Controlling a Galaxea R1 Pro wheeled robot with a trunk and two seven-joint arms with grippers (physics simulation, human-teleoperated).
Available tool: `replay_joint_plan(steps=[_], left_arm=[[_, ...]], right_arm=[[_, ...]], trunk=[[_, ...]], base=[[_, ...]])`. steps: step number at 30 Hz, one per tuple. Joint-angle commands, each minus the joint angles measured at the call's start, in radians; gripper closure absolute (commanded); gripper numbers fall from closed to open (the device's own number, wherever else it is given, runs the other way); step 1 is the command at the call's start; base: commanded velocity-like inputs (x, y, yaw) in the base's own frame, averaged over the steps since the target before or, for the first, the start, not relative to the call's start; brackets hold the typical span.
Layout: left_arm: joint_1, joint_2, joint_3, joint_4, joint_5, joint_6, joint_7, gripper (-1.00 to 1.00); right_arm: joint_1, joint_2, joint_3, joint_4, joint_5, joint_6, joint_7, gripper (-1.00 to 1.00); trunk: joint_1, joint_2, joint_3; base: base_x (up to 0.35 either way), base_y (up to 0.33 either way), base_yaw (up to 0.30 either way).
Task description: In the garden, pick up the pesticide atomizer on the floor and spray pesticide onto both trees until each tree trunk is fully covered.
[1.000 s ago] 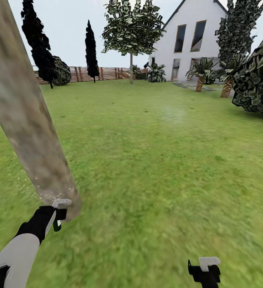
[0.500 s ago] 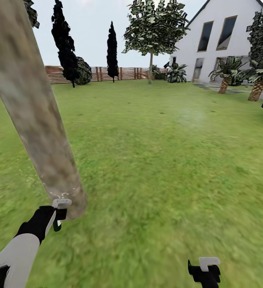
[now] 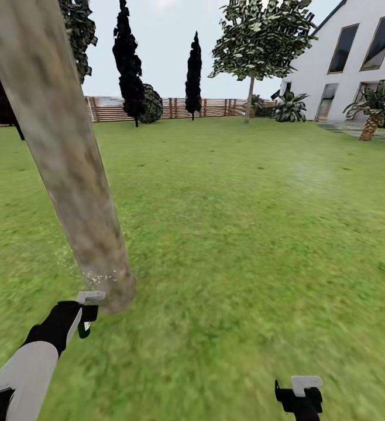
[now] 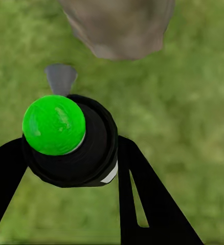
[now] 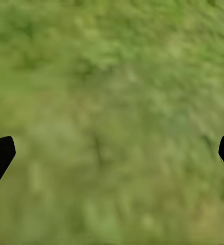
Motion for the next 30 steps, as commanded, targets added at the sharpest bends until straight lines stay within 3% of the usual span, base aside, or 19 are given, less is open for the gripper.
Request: replay_joint_plan(steps=[1,7,13,15,19,21,23,25,26,28,29,30], left_arm=[[-0.001,-0.001,0.007,0.001,-0.011,0.005,-0.008,1.0],[-0.001,0.002,0.01,-0.018,-0.01,0.005,-0.008,1.0],[-0.015,-0.002,-0.001,-0.143,-0.01,0.021,-0.015,1.0],[-0.018,-0.002,-0.004,-0.148,-0.011,0.028,-0.019,1.0],[-0.019,0.02,-0.006,-0.15,-0.015,0.035,-0.027,1.0],[-0.016,0.007,-0.01,-0.153,-0.017,0.033,-0.026,1.0],[-0.019,-0.005,-0.021,-0.16,-0.015,0.035,-0.041,1.0],[-0.031,-0.006,-0.055,-0.167,-0.014,0.036,-0.091,1.0],[-0.049,0.0,-0.067,-0.169,-0.016,0.037,-0.133,1.0],[-0.072,0.011,-0.072,-0.17,-0.02,0.037,-0.153,1.0],[-0.075,0.023,-0.072,-0.17,-0.02,0.037,-0.156,1.0],[-0.078,0.052,-0.073,-0.17,-0.018,0.041,-0.158,1.0]], right_arm=[[0.0,0.0,-0.008,0.001,0.011,-0.003,-0.002,-1.0],[0.0,-0.001,-0.008,0.0,0.011,-0.003,-0.002,-1.0],[0.0,-0.003,-0.008,-0.001,0.011,-0.004,-0.002,-1.0],[0.0,-0.004,-0.008,-0.002,0.011,-0.004,-0.002,-1.0],[0.0,-0.004,-0.008,-0.001,0.011,-0.004,-0.002,-1.0],[0.0,-0.004,-0.008,-0.001,0.011,-0.003,-0.002,-1.0],[0.0,-0.004,-0.008,-0.001,0.011,-0.003,-0.002,-1.0],[0.0,-0.004,-0.008,-0.001,0.011,-0.003,-0.002,-1.0],[0.0,-0.004,-0.008,-0.001,0.011,-0.004,-0.002,-1.0],[0.0,-0.004,-0.008,-0.001,0.011,-0.003,-0.002,-1.0],[0.0,-0.004,-0.008,-0.001,0.011,-0.003,-0.002,-1.0],[0.0,-0.004,-0.008,-0.001,0.011,-0.003,-0.002,-1.0]], trunk=[[0.0,0.0,-0.001],[0.0,0.0,-0.001],[0.0,0.0,-0.001],[0.0,0.0,-0.001],[0.0,0.0,-0.001],[0.0,0.0,-0.001],[0.0,0.0,-0.001],[0.0,0.0,-0.001],[0.0,0.0,-0.001],[0.0,0.0,-0.001],[0.0,0.0,-0.001],[0.0,0.0,-0.001]], base=[[0.0,-0.275,0.27],[0.0,-0.274,0.25],[0.0,-0.059,0.094],[0.0,-0.002,0.003],[0.0,0.0,0.0],[0.0,0.0,0.0],[0.0,0.0,0.0],[0.0,0.0,0.0],[0.0,0.0,0.0],[0.0,0.0,0.0],[0.0,0.0,0.0],[0.0,0.0,0.0]])
